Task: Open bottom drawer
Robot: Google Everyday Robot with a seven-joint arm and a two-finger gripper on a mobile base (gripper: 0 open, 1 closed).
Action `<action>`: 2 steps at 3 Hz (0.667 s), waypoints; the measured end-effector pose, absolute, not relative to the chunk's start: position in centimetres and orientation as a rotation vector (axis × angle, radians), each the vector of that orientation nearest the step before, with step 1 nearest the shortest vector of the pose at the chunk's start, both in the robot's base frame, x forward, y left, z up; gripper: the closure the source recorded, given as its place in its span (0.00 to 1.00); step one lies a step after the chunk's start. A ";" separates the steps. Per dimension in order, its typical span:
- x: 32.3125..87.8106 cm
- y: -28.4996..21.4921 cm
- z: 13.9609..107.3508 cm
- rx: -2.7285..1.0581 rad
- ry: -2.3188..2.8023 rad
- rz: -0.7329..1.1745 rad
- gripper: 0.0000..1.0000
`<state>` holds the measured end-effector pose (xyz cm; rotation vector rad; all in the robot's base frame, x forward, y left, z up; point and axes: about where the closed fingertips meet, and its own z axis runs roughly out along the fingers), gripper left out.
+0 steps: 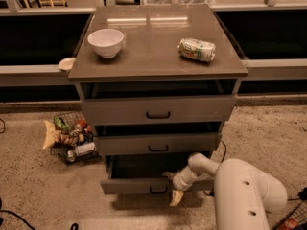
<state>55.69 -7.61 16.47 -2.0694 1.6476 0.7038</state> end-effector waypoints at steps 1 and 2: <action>55.7 -7.3 16.9 -2.076 1.646 0.708 0.41; 54.3 -5.5 18.6 -2.129 1.602 0.743 0.64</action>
Offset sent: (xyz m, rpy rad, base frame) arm -0.0477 0.0470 0.0472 -0.0045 0.0582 0.1563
